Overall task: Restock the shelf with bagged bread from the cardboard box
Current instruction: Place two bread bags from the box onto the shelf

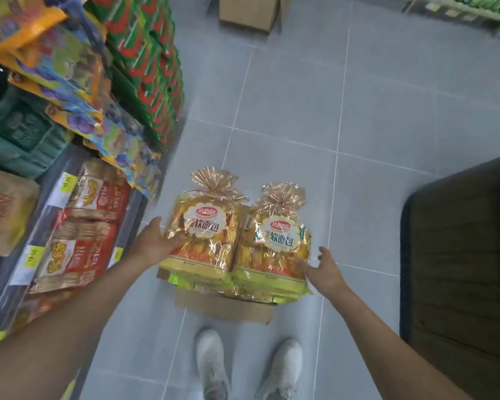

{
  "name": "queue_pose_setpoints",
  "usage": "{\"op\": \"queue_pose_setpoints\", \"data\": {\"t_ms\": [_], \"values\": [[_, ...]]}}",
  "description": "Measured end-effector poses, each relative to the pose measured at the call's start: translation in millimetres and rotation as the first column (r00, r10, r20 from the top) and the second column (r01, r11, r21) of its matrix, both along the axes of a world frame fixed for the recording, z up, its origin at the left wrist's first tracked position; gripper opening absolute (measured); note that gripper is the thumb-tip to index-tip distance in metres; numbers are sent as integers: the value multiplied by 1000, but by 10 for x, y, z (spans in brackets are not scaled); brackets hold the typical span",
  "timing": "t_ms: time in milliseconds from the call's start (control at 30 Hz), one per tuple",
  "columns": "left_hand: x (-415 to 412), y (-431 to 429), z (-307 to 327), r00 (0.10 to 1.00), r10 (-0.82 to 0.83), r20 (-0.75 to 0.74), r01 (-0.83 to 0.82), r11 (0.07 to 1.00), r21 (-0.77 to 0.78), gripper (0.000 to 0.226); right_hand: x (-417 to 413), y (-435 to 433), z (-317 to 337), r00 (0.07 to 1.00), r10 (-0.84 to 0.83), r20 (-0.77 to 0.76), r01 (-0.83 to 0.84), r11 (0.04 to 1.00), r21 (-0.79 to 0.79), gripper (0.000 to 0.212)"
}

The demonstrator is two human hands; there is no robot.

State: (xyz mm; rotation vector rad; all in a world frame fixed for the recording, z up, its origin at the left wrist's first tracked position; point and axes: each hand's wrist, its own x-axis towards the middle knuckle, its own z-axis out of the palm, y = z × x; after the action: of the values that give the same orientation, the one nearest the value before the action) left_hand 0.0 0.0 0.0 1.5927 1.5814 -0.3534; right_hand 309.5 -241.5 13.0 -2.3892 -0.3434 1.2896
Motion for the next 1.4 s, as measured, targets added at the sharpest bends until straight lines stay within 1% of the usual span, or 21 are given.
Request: {"op": "queue_pose_setpoints", "data": {"t_ms": [100, 167, 233, 300, 333, 367, 400, 433, 467, 533, 567, 633, 667, 700, 800, 933, 1133, 1267, 1367, 1400], "values": [[-31, 35, -103, 999, 15, -40, -17, 999, -51, 102, 10, 38, -131, 995, -79, -61, 81, 996, 22, 94], [-35, 22, -143, 999, 11, -31, -13, 996, -85, 99, 7, 41, -217, 991, -107, -78, 111, 993, 44, 86], [-53, -1, -188, 1000, 21, -23, -23, 996, -91, 98, -3, 56, -225, 985, -151, -79, 156, 986, 62, 83], [-60, 16, -162, 999, 49, 9, -47, 992, -119, 111, 10, 58, -238, 974, -198, -113, 206, 977, 62, 82], [-67, 19, -137, 997, 72, 21, -68, 987, -145, 116, 11, 56, -227, 968, -217, -127, 225, 973, 50, 74], [-54, 11, -106, 995, 91, 38, -83, 984, -158, 111, 22, 52, -217, 961, -233, -149, 242, 969, 45, 59], [-35, -1, -83, 993, 107, 55, -97, 981, -170, 100, 27, 56, -191, 958, -232, -168, 244, 968, 52, 40], [-26, -14, -60, 990, 127, 53, -116, 977, -180, 89, 35, 52, -180, 954, -237, -181, 251, 966, 57, 31], [-19, -31, -24, 989, 138, 56, -126, 975, -185, 85, 35, 49, -164, 949, -246, -196, 263, 963, 65, 29], [-25, -54, 9, 986, 151, 78, -131, 967, -218, 85, 28, 42, -131, 932, -275, -237, 300, 951, 75, 38], [-29, -66, 21, 981, 168, 95, -141, 959, -246, 80, 12, 43, -79, 920, -290, -263, 320, 944, 79, 41], [1, -117, 130, 962, 236, 136, -186, 935, -302, 47, -23, 32, 21, 906, -300, -300, 337, 938, 81, 49], [8, -142, 181, 950, 267, 161, -203, 921, -332, 35, -40, 25, 72, 907, -288, -307, 325, 942, 78, 50], [19, -170, 229, 940, 293, 178, -216, 909, -356, 33, -55, 24, 137, 911, -271, -311, 308, 948, 77, 48], [46, -263, 441, 935, 292, 203, -197, 900, -388, 42, -73, -1, 303, 925, -233, -300, 267, 961, 77, 37], [39, -355, 684, 933, 280, 226, -177, 905, -388, 63, -96, -69, 582, 945, -200, -259, 229, 970, 85, 37], [-14, -453, 1200, 902, 305, 304, -178, 907, -382, 63, -80, -202, 1111, 958, -181, -220, 209, 972, 111, 33], [-57, -442, 1682, 869, 295, 398, -170, 932, -320, 70, -51, -250, 1644, 968, -175, -181, 205, 964, 167, 33], [-28, -425, 2180, 844, 274, 461, -176, 954, -245, 61, -5, -211, 2130, 975, -164, -147, 196, 952, 237, 29], [-9, -415, 2366, 832, 259, 491, -174, 962, -211, 62, 18, -186, 2297, 978, -160, -132, 191, 945, 266, 28]]}}
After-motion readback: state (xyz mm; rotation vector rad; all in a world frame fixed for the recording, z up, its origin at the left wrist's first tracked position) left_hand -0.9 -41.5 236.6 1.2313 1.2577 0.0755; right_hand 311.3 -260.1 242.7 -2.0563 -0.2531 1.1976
